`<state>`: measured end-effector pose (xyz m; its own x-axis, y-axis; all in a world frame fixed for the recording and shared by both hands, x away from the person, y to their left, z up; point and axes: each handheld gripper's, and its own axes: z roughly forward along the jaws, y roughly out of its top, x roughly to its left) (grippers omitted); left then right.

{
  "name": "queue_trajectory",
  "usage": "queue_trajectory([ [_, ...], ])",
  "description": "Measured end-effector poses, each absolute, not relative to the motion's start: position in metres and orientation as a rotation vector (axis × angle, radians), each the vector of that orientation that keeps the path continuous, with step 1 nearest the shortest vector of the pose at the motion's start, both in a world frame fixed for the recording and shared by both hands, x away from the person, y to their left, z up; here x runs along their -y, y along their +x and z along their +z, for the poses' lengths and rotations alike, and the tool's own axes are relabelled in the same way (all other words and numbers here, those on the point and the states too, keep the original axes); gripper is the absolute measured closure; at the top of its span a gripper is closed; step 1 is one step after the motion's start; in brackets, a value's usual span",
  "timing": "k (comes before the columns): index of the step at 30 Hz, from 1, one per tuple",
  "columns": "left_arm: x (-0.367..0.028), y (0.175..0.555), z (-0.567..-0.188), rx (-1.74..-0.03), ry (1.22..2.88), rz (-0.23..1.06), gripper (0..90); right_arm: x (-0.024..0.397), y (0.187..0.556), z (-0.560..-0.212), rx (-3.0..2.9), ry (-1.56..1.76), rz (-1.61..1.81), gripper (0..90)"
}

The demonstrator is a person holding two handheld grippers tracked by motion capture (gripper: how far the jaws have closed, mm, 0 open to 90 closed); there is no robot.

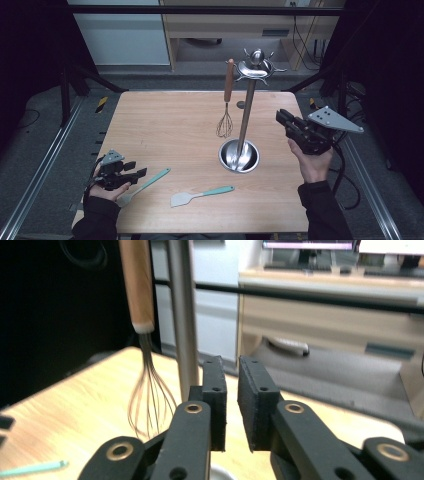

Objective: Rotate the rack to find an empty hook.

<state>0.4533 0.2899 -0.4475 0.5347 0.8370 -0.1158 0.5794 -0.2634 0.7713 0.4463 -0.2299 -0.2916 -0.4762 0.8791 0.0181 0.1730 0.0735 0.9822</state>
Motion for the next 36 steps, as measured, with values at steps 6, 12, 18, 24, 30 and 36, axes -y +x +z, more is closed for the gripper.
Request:
queue_trajectory([
  [6,-0.286,0.453,-0.443,-1.123,1.991,0.397,44.3,0.234,0.451,-0.332,-1.803,1.121,1.367,74.1],
  [12,-0.285,0.452,-0.435,-1.080,2.010,0.380,46.9,0.235,0.450,-0.365,-1.856,1.160,1.315,68.8],
  [18,-0.278,0.452,-0.430,-1.045,2.031,0.368,48.5,0.240,0.448,-0.400,-1.896,1.230,1.270,64.4],
  [24,-0.256,0.451,-0.426,-0.971,2.097,0.356,48.6,0.250,0.447,-0.423,-1.920,1.282,1.213,60.8],
  [30,-0.228,0.454,-0.420,-0.893,2.155,0.336,48.7,0.256,0.445,-0.432,-1.927,1.301,1.184,57.1],
  [36,-0.196,0.458,-0.413,-0.817,2.202,0.300,48.6,0.259,0.440,-0.444,-1.963,1.298,1.143,52.9],
])
